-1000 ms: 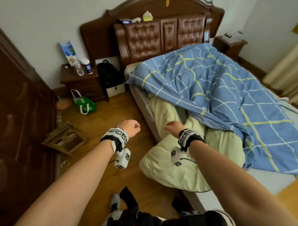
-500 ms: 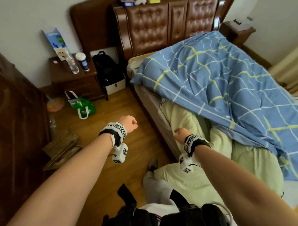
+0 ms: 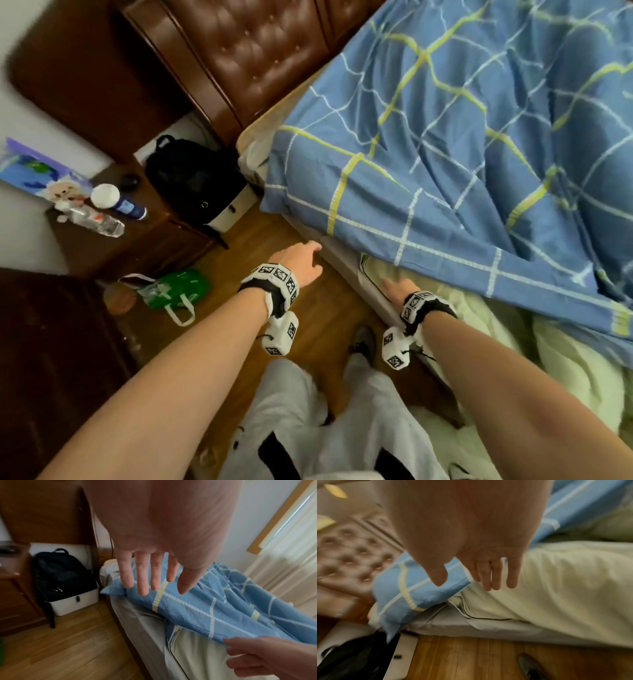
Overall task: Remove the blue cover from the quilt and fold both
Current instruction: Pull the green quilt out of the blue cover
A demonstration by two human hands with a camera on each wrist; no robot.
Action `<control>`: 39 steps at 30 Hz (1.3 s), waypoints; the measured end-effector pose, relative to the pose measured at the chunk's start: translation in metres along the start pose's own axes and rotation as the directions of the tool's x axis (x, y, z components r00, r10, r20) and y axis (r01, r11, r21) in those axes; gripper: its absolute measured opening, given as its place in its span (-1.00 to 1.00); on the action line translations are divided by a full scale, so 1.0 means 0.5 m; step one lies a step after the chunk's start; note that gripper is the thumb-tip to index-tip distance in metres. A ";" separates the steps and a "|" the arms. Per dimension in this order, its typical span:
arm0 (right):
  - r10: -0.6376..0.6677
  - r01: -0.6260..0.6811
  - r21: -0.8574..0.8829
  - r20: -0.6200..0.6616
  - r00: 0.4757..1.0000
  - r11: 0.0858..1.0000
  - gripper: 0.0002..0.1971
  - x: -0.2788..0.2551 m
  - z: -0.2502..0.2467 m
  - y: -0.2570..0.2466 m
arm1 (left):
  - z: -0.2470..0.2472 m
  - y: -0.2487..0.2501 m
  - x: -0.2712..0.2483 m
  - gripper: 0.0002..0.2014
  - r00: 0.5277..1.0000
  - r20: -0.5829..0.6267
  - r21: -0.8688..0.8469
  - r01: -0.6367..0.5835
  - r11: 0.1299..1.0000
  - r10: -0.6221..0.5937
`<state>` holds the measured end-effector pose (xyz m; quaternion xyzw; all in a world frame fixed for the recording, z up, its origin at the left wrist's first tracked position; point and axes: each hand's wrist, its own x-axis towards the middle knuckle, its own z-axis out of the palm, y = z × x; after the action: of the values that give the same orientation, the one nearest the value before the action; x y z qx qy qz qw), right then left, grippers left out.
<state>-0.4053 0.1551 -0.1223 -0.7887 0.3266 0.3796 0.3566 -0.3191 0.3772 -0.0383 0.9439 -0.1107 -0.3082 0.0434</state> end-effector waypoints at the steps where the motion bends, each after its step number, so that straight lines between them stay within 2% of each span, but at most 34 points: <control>1: 0.065 -0.067 0.099 0.019 0.998 0.993 -0.29 0.032 0.000 -0.006 | 0.003 0.004 0.048 -0.49 0.999 0.036 0.020 -0.023 1.000 0.023; 3: 0.155 -0.166 0.299 0.060 0.986 0.940 -0.19 0.111 0.002 -0.019 | 0.011 0.008 0.142 -0.45 0.991 0.106 0.054 -0.086 0.995 0.080; 5: 0.235 -0.232 0.509 0.060 0.970 0.829 -0.11 0.195 0.008 -0.028 | 0.017 0.008 0.233 -0.41 0.971 0.175 0.089 -0.179 0.980 0.162; 7: 0.331 -0.222 0.732 -0.005 0.943 0.644 0.06 0.254 0.007 -0.043 | 0.018 0.004 0.315 -0.37 0.943 0.226 0.119 -0.274 0.954 0.242; 8: 0.381 -0.182 0.829 -0.040 0.923 0.529 0.06 0.270 -0.002 -0.060 | 0.015 0.002 0.351 -0.34 0.927 0.247 0.134 -0.320 0.938 0.281; 9: 0.419 -0.136 0.876 -0.081 0.904 0.463 -0.05 0.286 -0.019 -0.083 | 0.008 0.003 0.387 -0.30 0.910 0.264 0.157 -0.368 0.916 0.321; 10: 0.427 -0.083 0.890 -0.131 0.895 0.448 -0.23 0.292 -0.043 -0.115 | -0.002 0.004 0.420 -0.25 0.891 0.282 0.185 -0.413 0.892 0.354; 11: 0.412 -0.033 0.889 -0.178 0.894 0.457 -0.39 0.292 -0.071 -0.152 | -0.012 0.006 0.448 -0.17 0.874 0.306 0.217 -0.450 0.866 0.377; 13: 0.387 0.025 0.867 -0.248 0.888 0.498 -0.47 0.284 -0.138 -0.227 | -0.036 0.022 0.489 0.01 0.852 0.328 0.267 -0.497 0.826 0.407; 16: 0.361 0.099 0.871 -0.299 0.883 0.481 -0.85 0.255 -0.249 -0.326 | -0.066 0.077 0.540 0.22 0.855 0.308 0.310 -0.505 0.806 0.417; 17: 0.338 0.120 0.872 -0.307 0.890 0.475 -0.85 0.243 -0.280 -0.348 | -0.072 0.097 0.553 0.24 0.856 0.311 0.332 -0.506 0.796 0.414; 18: 0.315 0.131 0.855 -0.322 0.893 0.503 -0.79 0.229 -0.305 -0.362 | -0.076 0.117 0.565 0.22 0.853 0.314 0.355 -0.512 0.782 0.416; 19: 0.283 0.139 0.810 -0.352 0.892 0.569 -0.76 0.228 -0.319 -0.366 | -0.079 0.134 0.575 0.14 0.853 0.301 0.370 -0.517 0.772 0.427; 21: 0.231 0.083 0.689 -0.351 0.907 0.720 -0.84 0.233 -0.324 -0.353 | -0.085 0.160 0.597 -0.26 0.852 0.189 0.377 -0.522 0.765 0.488; 22: 0.221 0.045 0.654 -0.318 0.922 0.755 -0.95 0.256 -0.310 -0.323 | -0.090 0.166 0.606 -0.49 0.837 0.149 0.397 -0.538 0.744 0.526; 23: 0.206 0.037 0.622 -0.314 0.927 0.783 -0.87 0.297 -0.284 -0.273 | -0.094 0.170 0.613 -0.64 0.819 0.149 0.422 -0.560 0.713 0.554; 24: 0.192 0.037 0.600 -0.313 0.930 0.799 -0.78 0.325 -0.257 -0.234 | -0.097 0.172 0.617 -0.70 0.802 0.175 0.443 -0.582 0.682 0.571; 26: 0.173 0.052 0.642 -0.283 0.943 0.765 -0.77 0.333 -0.224 -0.216 | -0.099 0.166 0.618 -0.73 0.775 0.228 0.451 -0.621 0.642 0.589; 28: 0.163 0.064 0.687 -0.260 0.952 0.724 -0.83 0.280 -0.233 -0.269 | -0.095 0.153 0.614 -0.74 0.765 0.256 0.397 -0.640 0.658 0.591; 29: 0.160 0.064 0.659 -0.275 0.948 0.750 -0.83 0.279 -0.227 -0.276 | -0.091 0.146 0.609 -0.75 0.773 0.255 0.353 -0.633 0.689 0.580; 31: 0.129 0.047 0.495 -0.315 0.940 0.867 -0.79 0.286 -0.212 -0.274 | -0.084 0.131 0.600 -0.79 0.818 0.214 0.229 -0.574 0.786 0.534; 33: 0.124 -0.013 0.406 -0.250 0.960 0.914 -0.72 0.291 -0.174 -0.258 | -0.085 0.116 0.596 -0.84 0.867 0.147 0.031 -0.484 0.874 0.475; 36: 0.108 -0.066 0.234 -0.171 0.979 0.970 -0.55 0.297 -0.097 -0.236 | -0.096 0.084 0.592 -0.87 0.900 0.061 -0.164 -0.418 0.894 0.432; 39: 0.077 -0.043 0.166 -0.206 0.976 0.985 -0.56 0.299 -0.052 -0.243 | -0.109 0.056 0.575 -0.87 0.913 0.033 -0.164 -0.396 0.904 0.406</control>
<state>-0.2258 0.1622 -0.1962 -0.7830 0.4160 0.2768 0.3705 -0.0663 0.2830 -0.1547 0.8840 -0.2796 -0.3313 0.1751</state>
